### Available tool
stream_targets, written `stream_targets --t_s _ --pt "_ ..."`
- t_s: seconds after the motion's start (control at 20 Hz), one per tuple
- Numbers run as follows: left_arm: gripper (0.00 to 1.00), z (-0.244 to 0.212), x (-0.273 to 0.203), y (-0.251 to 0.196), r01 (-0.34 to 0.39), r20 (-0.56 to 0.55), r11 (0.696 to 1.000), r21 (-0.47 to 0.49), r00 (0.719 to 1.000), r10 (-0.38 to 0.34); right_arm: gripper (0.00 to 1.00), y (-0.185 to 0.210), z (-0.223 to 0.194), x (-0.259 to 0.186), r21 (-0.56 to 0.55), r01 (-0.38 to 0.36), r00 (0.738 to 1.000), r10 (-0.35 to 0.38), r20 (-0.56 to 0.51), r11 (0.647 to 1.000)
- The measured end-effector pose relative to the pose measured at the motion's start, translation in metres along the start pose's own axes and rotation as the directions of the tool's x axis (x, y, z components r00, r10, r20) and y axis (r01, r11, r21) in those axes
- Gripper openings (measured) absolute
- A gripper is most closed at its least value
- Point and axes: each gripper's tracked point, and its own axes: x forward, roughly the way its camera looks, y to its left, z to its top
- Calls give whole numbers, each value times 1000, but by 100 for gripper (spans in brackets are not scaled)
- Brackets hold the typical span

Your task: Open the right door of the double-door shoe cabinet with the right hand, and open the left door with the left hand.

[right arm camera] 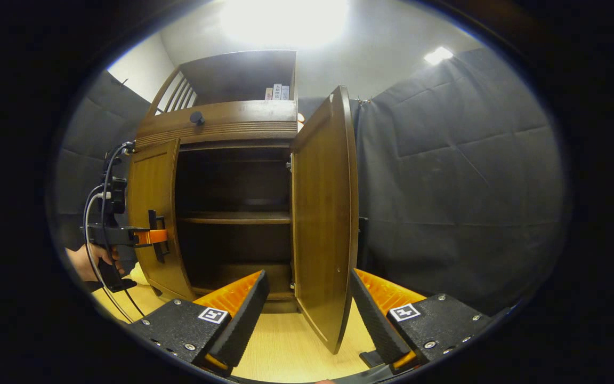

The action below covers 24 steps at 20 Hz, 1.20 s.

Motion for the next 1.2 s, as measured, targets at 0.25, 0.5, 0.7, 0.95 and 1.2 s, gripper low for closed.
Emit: stream_targets --t_s 0.25,0.5,0.7,0.95,1.2 --pt "17 0 -21 8 -19 -3 1000 2 1000 19 94 10 2 -11 -12 -8 1000 8 3 1000" --pt "16 1 -49 19 -47 2 999 -14 999 47 94 23 5 -19 2 -42 999 42 12 999" --pt "16 2 -62 33 -73 5 997 -18 997 73 92 45 4 -31 4 -74 997 74 15 997" --pt "15 2 -85 68 -117 7 993 -1 993 117 94 73 4 -39 -2 -131 991 131 19 991" --pt "9 18 -108 112 -181 52 983 27 982 179 94 79 10 -44 -10 -137 990 137 33 991"
